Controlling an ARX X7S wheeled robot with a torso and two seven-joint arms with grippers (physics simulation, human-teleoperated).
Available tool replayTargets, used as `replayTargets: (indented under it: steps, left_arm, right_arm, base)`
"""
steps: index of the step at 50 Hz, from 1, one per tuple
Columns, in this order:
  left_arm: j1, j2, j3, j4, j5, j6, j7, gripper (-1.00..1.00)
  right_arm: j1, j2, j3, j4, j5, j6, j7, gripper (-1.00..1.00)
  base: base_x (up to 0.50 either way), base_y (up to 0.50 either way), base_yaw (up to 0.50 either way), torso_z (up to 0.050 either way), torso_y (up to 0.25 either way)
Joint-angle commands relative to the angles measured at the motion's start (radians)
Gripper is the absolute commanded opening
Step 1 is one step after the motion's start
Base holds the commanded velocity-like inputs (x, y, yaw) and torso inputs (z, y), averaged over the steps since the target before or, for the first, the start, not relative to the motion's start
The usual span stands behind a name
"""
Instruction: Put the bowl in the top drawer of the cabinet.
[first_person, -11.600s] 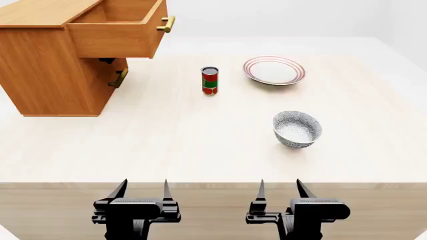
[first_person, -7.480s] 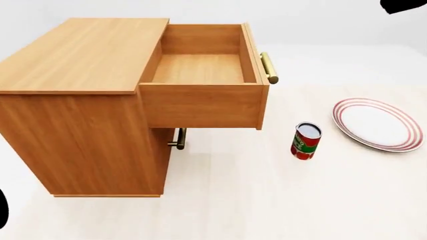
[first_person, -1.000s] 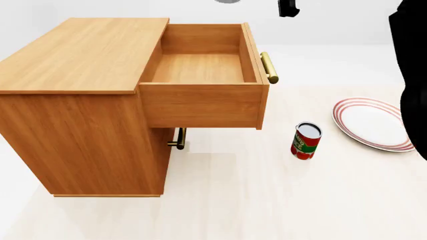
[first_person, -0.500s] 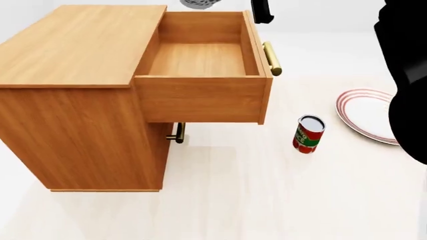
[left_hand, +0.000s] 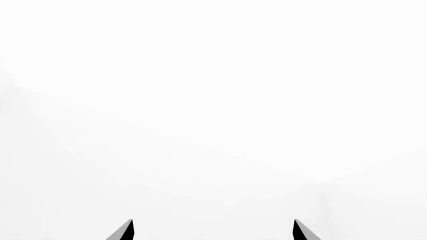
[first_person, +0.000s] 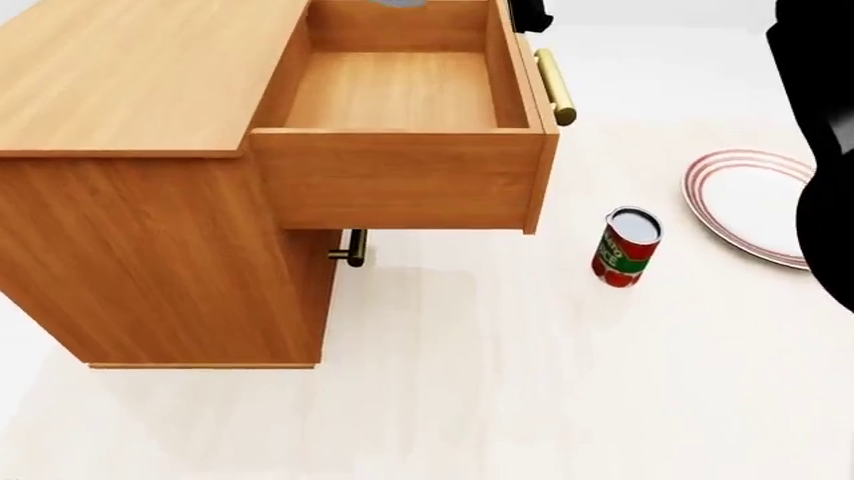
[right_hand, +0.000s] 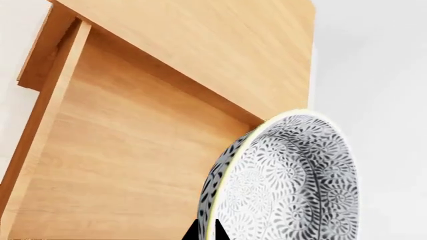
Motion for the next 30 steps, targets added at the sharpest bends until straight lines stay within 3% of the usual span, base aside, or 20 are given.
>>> replayTargets:
  steps: [1, 30]
  left_arm:
    - [-0.01, -0.015, 0.0, 0.003, -0.013, 0.008, -0.008, 1.0]
    - [0.009, -0.027, -0.007, 0.011, -0.019, 0.027, -0.005, 1.0]
  right_arm:
    - [0.014, 0.0, 0.003, -0.004, -0.011, 0.022, -0.023, -1.0]
    - [0.007, 0.0, -0.01, -0.03, 0.016, 0.074, -0.071, -1.0]
  base:
    - [0.0, 0.0, 0.0, 0.0, -0.09]
    - [0.0, 0.0, 0.0, 0.0, -0.074]
